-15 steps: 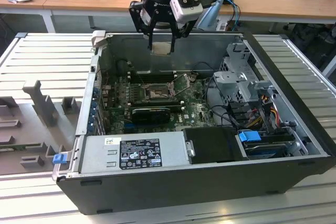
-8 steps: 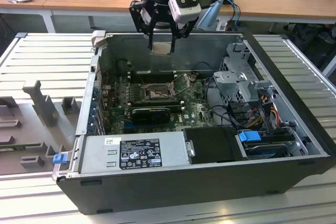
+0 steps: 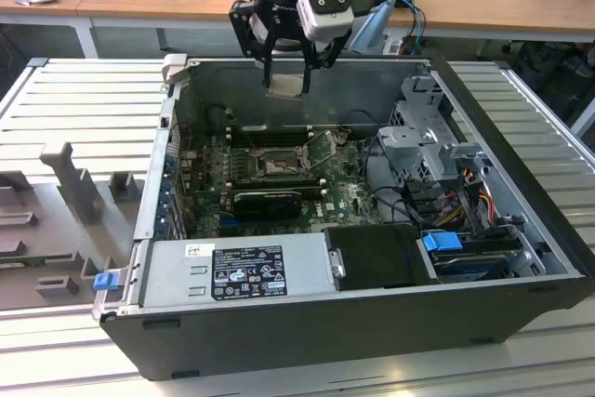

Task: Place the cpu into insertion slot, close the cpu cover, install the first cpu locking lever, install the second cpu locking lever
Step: 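Place the cpu into insertion slot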

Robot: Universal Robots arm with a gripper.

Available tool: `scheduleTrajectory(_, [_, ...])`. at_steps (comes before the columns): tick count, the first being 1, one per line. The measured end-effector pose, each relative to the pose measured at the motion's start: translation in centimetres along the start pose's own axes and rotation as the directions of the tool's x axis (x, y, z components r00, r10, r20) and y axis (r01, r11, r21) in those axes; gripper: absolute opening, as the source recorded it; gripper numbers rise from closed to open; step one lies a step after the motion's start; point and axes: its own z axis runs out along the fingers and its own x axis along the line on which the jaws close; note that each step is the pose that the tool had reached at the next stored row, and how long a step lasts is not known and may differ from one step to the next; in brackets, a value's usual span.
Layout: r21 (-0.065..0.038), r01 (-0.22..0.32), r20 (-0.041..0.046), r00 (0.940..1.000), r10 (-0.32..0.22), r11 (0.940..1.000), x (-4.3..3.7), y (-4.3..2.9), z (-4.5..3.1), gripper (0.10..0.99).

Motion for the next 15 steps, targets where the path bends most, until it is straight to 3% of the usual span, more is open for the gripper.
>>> scheduleTrajectory(15, [-0.002, -0.105, 0.0094, 0.9944, 0.105, 0.9945, 0.0, 0.0, 0.03, 0.529])
